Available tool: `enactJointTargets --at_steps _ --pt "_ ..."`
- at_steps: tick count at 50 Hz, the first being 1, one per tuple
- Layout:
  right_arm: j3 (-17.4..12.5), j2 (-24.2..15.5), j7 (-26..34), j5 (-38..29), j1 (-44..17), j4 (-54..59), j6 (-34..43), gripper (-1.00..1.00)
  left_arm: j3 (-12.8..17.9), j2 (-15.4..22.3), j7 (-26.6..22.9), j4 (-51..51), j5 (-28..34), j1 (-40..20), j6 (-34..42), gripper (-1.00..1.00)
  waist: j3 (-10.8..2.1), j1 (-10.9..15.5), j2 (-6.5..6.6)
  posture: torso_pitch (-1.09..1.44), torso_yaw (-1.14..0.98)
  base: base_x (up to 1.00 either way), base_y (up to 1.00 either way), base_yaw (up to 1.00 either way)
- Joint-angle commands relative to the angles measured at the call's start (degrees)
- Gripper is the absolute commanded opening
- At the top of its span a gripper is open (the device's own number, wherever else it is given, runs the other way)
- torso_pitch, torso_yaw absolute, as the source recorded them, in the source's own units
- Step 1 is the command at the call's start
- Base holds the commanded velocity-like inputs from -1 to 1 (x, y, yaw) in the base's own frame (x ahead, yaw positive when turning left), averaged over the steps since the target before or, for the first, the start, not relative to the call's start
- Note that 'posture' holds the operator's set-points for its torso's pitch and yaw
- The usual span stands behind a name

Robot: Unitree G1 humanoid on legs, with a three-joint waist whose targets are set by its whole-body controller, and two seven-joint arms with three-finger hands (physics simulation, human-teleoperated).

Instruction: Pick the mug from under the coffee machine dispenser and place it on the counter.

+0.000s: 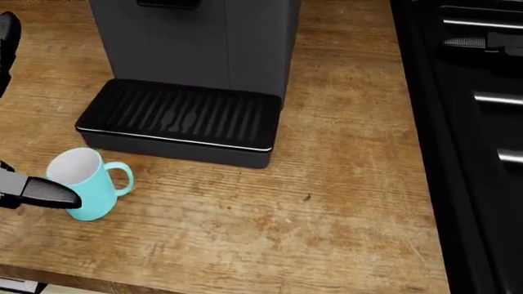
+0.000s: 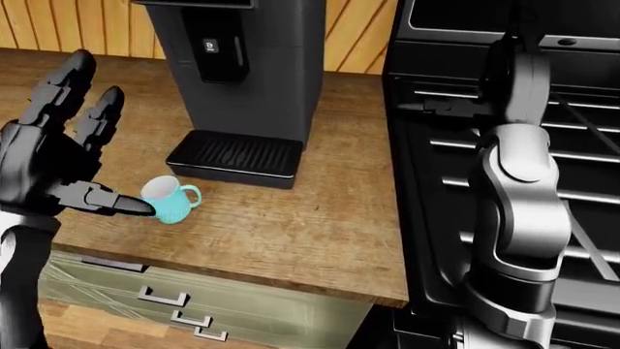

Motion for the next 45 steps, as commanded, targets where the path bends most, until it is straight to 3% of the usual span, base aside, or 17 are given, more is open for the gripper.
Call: enactJointTargets --at_steps 1,7,13,22,32,45 --pt "-0.68 -0.92 -0.09 -0.23 -1.52 -1.49 -1.64 1.0 1.19 1.27 -0.91 -2.81 -2.45 -1.33 0.85 1.0 -1.21 -0.01 0.19 0.0 0.0 0.0 0.0 0.0" --pt "-0.68 -1.0 -0.02 -0.27 -1.63 -1.28 -1.73 1.0 5.05 4.49 -4.0 -6.93 -8.94 -0.84 6.21 1.0 -1.08 -0.02 0.44 0.0 0.0 0.0 0.0 0.0" --pt "-0.72 -1.16 -0.02 -0.16 -1.86 -1.37 -1.47 1.0 8.97 8.91 -4.41 -5.33 -12.08 -2.03 6.84 1.0 -0.82 -0.05 0.66 0.0 0.0 0.0 0.0 0.0" --pt "-0.65 -1.4 -0.06 -0.07 -2.46 -1.42 -1.0 1.0 17.67 20.8 -3.08 -1.7 -20.01 -4.2 7.56 1.0 -0.34 -0.29 1.12 0.0 0.0 0.0 0.0 0.0" --pt "-0.36 -1.02 -0.05 -0.39 -2.12 -1.37 -1.37 1.0 20.01 28.51 -1.69 2.18 -22.35 -4.02 4.76 1.0 -0.07 -0.38 1.47 0.0 0.0 0.0 0.0 0.0" --pt "-0.42 -1.02 0.26 -0.66 -2.35 -1.65 -0.93 1.0 25.63 35.88 0.13 5.73 -28.16 -2.99 3.15 1.0 0.06 -0.47 1.5 0.0 0.0 0.0 0.0 0.0"
